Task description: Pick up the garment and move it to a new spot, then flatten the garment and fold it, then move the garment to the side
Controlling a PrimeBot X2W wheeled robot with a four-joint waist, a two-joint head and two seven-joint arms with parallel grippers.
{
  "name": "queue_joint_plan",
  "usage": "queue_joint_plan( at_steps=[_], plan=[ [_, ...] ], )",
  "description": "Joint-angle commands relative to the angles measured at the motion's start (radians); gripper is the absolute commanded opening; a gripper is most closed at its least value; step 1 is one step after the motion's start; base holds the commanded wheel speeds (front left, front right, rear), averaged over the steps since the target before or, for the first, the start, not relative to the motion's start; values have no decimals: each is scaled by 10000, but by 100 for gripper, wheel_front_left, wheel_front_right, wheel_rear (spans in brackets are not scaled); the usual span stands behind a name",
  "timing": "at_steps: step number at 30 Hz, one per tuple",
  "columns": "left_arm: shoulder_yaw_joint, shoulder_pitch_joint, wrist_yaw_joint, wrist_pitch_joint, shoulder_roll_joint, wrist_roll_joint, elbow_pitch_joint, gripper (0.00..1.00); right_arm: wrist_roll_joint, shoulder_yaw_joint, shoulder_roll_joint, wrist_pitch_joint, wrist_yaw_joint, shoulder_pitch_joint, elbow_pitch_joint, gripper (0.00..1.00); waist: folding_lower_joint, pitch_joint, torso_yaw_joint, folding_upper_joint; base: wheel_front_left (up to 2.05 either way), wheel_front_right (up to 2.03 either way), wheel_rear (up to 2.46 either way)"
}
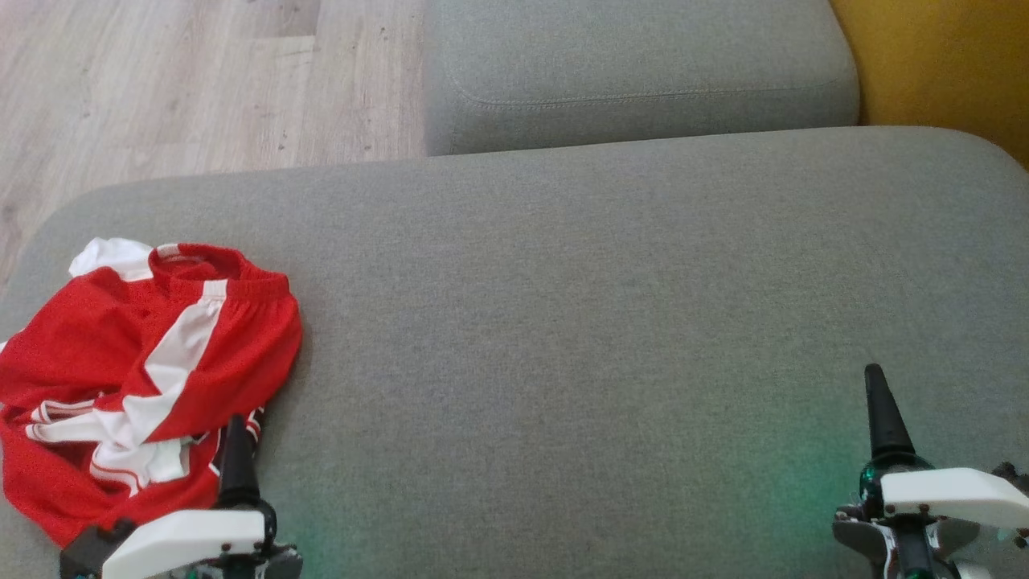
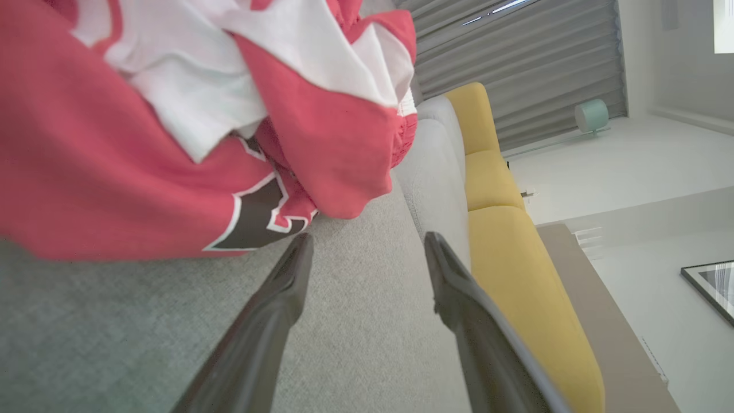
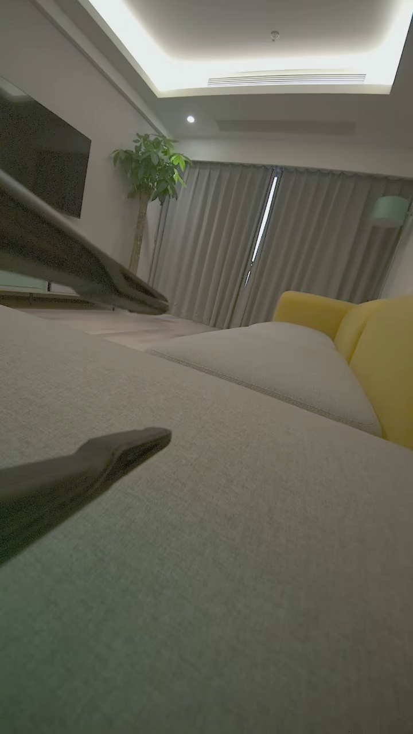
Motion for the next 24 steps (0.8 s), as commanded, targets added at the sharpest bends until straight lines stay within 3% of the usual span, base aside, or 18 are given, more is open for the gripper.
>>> queue_joint_plan(
  at_steps=[1, 24],
  plan=[
    [-67, -219, 100, -155, 63, 438, -430, 100, -411, 130, -41, -141, 20, -181, -473, 100, 0, -18, 7, 0, 0, 0, 0],
    [-702, -129, 658, -808, 74, 3250, -693, 100, -3409, 853, -53, -789, 34, -61, -1009, 100, 0, -206, 127, 0, 0, 0, 0]
  ],
)
